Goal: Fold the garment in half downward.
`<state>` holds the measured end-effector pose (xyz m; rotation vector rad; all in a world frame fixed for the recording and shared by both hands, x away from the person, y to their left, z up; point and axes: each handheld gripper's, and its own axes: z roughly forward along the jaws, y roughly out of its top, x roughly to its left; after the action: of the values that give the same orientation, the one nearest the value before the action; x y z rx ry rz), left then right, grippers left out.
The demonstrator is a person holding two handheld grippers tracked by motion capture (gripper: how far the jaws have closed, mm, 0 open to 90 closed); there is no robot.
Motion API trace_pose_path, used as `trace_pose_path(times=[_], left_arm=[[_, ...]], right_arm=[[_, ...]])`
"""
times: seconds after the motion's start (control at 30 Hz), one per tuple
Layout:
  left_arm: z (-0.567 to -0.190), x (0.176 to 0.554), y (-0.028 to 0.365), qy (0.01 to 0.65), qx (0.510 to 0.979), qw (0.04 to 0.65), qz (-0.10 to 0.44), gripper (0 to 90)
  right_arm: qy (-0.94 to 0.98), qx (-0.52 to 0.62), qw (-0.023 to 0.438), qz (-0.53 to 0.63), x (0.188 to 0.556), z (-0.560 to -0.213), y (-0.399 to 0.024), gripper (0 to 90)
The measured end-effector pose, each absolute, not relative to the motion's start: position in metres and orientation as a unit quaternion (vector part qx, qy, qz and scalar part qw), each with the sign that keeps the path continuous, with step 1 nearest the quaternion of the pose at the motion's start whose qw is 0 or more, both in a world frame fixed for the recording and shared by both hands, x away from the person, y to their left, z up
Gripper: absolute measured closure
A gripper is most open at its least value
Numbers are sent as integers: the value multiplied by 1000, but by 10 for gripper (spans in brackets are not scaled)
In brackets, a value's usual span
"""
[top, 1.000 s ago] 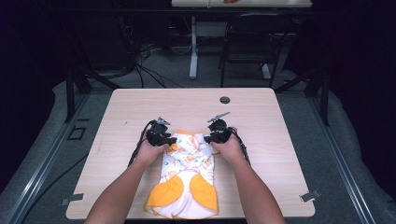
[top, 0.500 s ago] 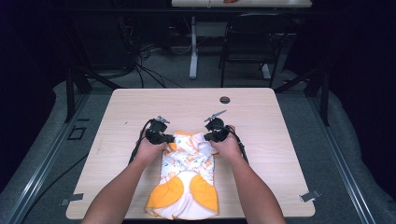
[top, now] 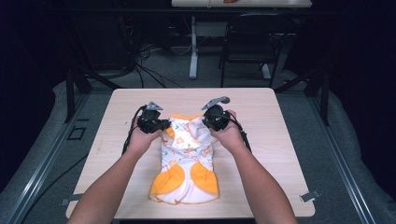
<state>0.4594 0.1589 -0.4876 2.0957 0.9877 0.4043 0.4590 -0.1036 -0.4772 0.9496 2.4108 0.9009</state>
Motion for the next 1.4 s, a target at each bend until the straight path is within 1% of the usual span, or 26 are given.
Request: trace_pose_path(times=[0.17,0.23,0.3,0.57,0.8,1.17,1.4], left_arm=[[-464,457,167,373,810,414,180,841],[-463,455,170,371,810,418,179,841],[-465,452,172,366,812,417,180,841],[-482,441,177,365,817,413,170,841],[-489,429,173,347,828,411,160,842],[-512,401,173,317,849,396,144,840],[-536,378,180,321,843,417,107,835]], right_arm=[[850,330,222,346,458,-448,-103,871],[846,327,227,354,457,-441,-103,871],[847,322,229,355,455,-442,-102,871],[860,301,221,348,440,-458,-101,871],[868,291,210,342,425,-466,-106,871],[882,280,182,333,389,-494,-110,868],[880,288,157,343,372,-518,-113,866]])
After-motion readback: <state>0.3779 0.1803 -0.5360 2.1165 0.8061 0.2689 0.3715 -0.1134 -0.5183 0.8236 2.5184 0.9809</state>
